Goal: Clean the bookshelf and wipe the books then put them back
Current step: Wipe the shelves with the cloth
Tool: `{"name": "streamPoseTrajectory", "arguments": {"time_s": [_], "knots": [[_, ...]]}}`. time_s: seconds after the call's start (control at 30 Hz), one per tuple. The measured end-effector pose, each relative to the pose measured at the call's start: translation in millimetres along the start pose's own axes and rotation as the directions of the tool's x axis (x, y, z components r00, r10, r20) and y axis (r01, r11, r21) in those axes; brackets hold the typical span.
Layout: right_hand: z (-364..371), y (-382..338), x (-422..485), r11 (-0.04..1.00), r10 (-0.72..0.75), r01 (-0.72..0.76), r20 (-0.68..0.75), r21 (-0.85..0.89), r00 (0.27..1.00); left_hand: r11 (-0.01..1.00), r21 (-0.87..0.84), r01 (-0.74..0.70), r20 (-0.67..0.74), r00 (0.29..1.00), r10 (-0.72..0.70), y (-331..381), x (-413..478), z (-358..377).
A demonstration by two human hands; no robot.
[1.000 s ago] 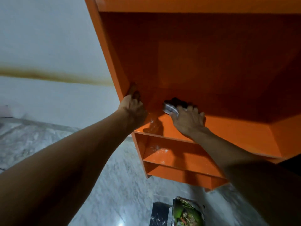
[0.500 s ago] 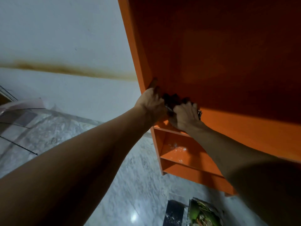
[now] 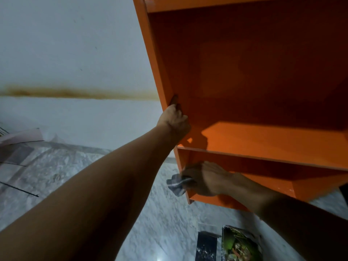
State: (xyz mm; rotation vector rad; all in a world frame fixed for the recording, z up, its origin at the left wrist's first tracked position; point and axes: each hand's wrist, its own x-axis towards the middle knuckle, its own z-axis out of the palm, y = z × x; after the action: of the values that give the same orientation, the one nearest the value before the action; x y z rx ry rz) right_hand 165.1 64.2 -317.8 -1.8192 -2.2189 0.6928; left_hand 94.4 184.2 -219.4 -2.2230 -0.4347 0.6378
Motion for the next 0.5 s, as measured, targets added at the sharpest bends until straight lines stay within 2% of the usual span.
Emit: {"name": "streamPoseTrajectory", "arguments": {"time_s": [0.1,0.2,0.23,0.27,0.37,0.5], "knots": [[1.8,-2.7,-0.7,0.994,0.107,-0.109,-0.241,0.007,0.965,1.000,-0.004,-0.011,-0.032,0.999,0.011,-1.1,-0.8,1.9],[-0.6,8.3,10.1,0.936,0.194,-0.318,-0.528,-0.153,0.827,0.999,-0.039,-0.021,-0.045,0.999,0.019,0.1,-3.8,2.9],[1.9,11.9,13.8,0.896,0.220,-0.397,-0.581,-0.197,0.784,0.998,-0.062,-0.021,-0.059,0.998,0.017,0.3,-4.0,3.3],[5.8,14.2,17.8,0.860,0.238,-0.456,-0.607,-0.231,0.758,0.996,-0.082,-0.021,-0.070,0.997,0.016,0.5,-4.3,4.1],[25.2,19.2,33.1,0.804,0.233,-0.485,-0.569,-0.345,0.789,0.993,-0.112,-0.037,-0.091,0.995,0.027,3.0,-5.2,8.0],[28.3,12.9,44.5,0.839,0.293,-0.494,-0.577,-0.227,0.762,0.992,-0.120,-0.026,-0.093,0.996,0.015,11.5,-2.2,14.4]]}}
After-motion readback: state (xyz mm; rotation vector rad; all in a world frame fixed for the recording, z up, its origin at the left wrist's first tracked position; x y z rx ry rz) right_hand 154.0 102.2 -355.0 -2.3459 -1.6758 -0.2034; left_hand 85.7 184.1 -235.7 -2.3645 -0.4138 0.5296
